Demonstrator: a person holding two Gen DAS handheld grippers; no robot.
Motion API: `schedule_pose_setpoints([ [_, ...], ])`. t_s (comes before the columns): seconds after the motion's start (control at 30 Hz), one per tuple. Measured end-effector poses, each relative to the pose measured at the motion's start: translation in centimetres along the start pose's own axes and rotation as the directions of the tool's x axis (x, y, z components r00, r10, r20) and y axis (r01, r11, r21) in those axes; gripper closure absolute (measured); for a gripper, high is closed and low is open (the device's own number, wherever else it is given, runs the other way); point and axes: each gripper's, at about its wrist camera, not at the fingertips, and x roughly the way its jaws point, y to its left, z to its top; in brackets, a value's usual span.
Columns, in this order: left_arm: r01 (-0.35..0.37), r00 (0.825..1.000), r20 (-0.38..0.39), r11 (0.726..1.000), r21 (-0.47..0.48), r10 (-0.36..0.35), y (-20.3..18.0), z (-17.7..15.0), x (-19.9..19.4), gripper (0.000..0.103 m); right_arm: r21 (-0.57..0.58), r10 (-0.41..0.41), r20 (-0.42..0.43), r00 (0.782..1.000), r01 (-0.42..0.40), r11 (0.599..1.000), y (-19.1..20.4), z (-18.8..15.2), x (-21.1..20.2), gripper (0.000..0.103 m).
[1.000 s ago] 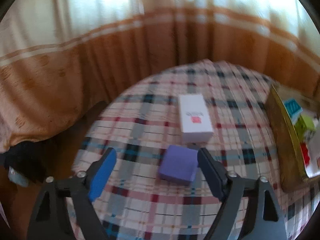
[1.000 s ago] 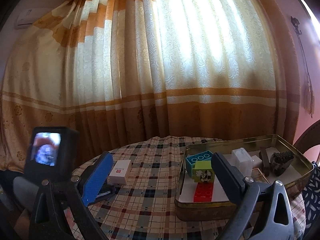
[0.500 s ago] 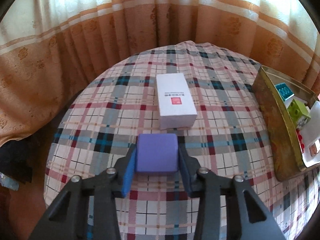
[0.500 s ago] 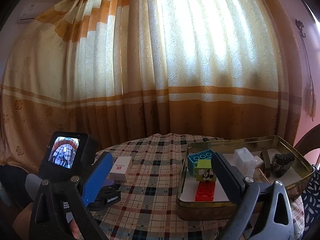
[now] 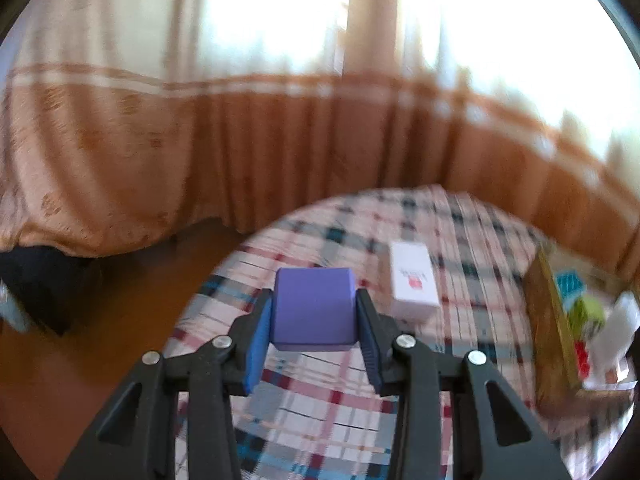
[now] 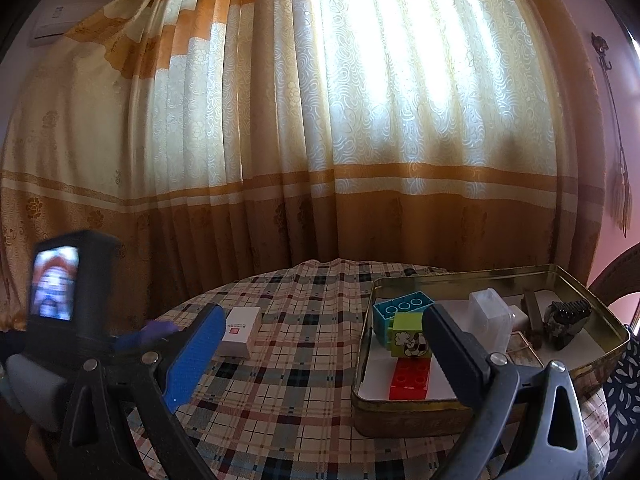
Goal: Organize rigid objects
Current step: 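Lift the purple cube with the left tool toward the tray, then grasp the white printed box with the right tool while the left tool holds the cube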
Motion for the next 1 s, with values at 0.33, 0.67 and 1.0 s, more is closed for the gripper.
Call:
schedule_pose_setpoints([
  [0.33,-0.057,0.998,0.023,0.994,-0.092,0.059,1.8,0.2,-0.5,0.063,-0.058,0.118,-0.117,0.986,-0.125,0.990,2.3,0.4,3.6,0.003],
  [0.67,-0.088,0.996,0.006,0.990,-0.108,0.090,1.9,0.0,-0.2,0.063,0.008,0.227,-0.351,0.908,-0.240,0.971,6.0,1.1,13.5,0.012],
  [1.0,-0.094,0.995,-0.048,0.986,-0.137,0.088,2.4,0.0,0.8,0.063,0.011,0.231,-0.446,0.865,-0.252,0.968,7.8,-0.7,16.4,0.024],
])
